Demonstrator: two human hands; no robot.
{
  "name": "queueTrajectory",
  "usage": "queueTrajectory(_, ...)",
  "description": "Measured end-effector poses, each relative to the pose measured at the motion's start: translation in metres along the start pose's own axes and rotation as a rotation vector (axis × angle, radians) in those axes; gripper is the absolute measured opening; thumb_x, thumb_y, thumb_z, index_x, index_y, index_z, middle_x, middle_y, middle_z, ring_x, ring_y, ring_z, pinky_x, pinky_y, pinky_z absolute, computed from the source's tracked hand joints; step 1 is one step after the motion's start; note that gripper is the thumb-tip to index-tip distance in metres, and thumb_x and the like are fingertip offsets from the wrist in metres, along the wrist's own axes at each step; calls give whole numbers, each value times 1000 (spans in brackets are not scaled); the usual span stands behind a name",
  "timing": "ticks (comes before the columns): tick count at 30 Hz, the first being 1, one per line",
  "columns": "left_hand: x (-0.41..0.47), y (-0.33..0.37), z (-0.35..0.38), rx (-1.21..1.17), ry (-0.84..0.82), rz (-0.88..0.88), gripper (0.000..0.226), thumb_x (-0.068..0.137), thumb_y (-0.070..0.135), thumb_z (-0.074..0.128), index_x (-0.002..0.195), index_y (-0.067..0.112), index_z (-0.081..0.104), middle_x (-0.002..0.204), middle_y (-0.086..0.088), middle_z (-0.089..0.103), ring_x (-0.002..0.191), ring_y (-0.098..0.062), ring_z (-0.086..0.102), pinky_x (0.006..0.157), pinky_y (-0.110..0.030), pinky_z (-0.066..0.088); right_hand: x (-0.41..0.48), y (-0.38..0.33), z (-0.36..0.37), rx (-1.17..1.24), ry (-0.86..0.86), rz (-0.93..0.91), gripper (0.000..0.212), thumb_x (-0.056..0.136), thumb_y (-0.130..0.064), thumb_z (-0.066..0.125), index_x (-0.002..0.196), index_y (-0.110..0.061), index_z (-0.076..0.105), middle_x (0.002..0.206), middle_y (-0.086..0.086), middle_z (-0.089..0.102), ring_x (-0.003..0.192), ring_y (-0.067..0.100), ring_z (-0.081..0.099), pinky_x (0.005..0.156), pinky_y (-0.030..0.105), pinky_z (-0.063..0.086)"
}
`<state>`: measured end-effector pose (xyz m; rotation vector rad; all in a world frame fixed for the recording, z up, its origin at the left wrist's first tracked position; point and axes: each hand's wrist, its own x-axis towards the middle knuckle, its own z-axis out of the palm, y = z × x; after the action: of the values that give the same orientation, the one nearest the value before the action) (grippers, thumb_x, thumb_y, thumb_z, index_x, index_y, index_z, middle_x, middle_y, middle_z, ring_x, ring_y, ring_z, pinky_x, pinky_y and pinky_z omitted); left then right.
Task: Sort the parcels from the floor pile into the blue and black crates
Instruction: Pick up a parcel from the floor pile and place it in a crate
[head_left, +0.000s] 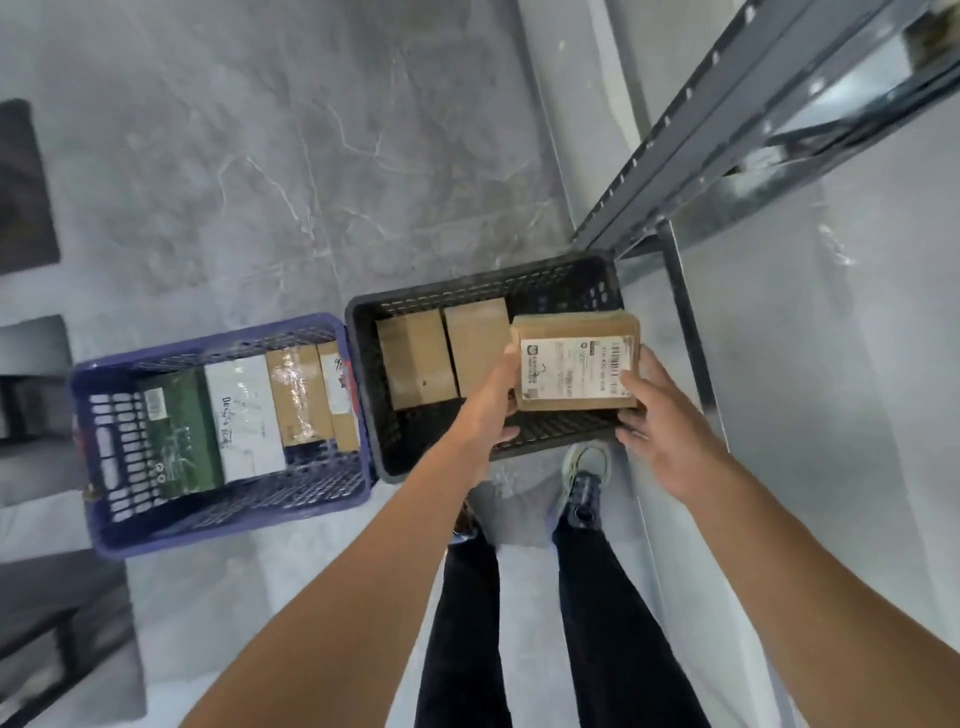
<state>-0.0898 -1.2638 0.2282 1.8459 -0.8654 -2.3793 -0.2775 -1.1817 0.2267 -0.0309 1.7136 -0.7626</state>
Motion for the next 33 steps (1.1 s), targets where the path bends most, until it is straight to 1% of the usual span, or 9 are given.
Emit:
queueTrajectory(2,42,-3,2,10,18,-31,63,101,70,29,147,31,48,151,1,51,137,-25,48,117,-51,37,38,5,0,28,23,33,58,109,-35,52,160,-49,29,156,-2,51,141,33,46,120,53,38)
queueTrajectory(4,85,-7,5,20,34,-39,65,101,71,30,148,30,47,149,-1,52,132,-27,51,115,-51,39,78,13,0,38,28,40,59,109,-32,53,162,-43,29,155,0,53,141,30,46,121,53,38)
queueTrajectory(8,166,-14,11,13,59,-49,62,100,70,33,144,30,49,144,-2,57,128,-28,54,114,-50,41,158,29,-2,20,63,71,48,106,-24,58,152,-26,45,137,-2,62,140,25,48,121,51,38)
queueTrajectory(10,201,-17,15,5,62,-53,58,101,68,35,145,32,48,144,-1,56,130,-29,52,113,-50,40,195,35,-4,30,63,86,38,106,-21,59,143,-26,52,131,-4,65,138,23,49,121,49,38)
queueTrajectory(16,272,-25,20,-42,117,-69,46,104,61,38,139,34,50,134,3,58,124,-26,54,111,-48,43,265,51,-1,130,26,119,65,102,-13,60,159,-35,38,148,-1,59,145,21,46,123,49,34)
queueTrajectory(21,309,-28,23,-4,147,-79,58,98,62,48,149,36,42,148,0,47,124,-28,55,106,-50,49,299,50,8,226,44,147,54,103,-11,57,151,-34,47,135,3,67,127,22,60,116,47,42)
queueTrajectory(28,339,-32,11,32,157,-71,72,82,67,52,147,38,43,150,-3,42,125,-30,52,95,-46,53,344,56,31,220,71,180,47,101,-12,56,144,-33,53,130,5,68,125,29,61,113,54,46)
queueTrajectory(31,351,-37,11,33,147,-62,75,82,64,56,149,32,44,149,-3,43,124,-28,53,101,-46,52,356,60,33,222,105,170,38,100,-9,55,131,-31,60,126,6,70,120,29,64,109,52,50)
queueTrajectory(33,353,-41,16,52,157,-42,76,81,63,59,149,31,44,148,-2,43,125,-27,52,109,-48,47,361,64,32,228,118,152,42,98,-7,54,131,-31,60,124,5,72,117,27,66,108,52,51)
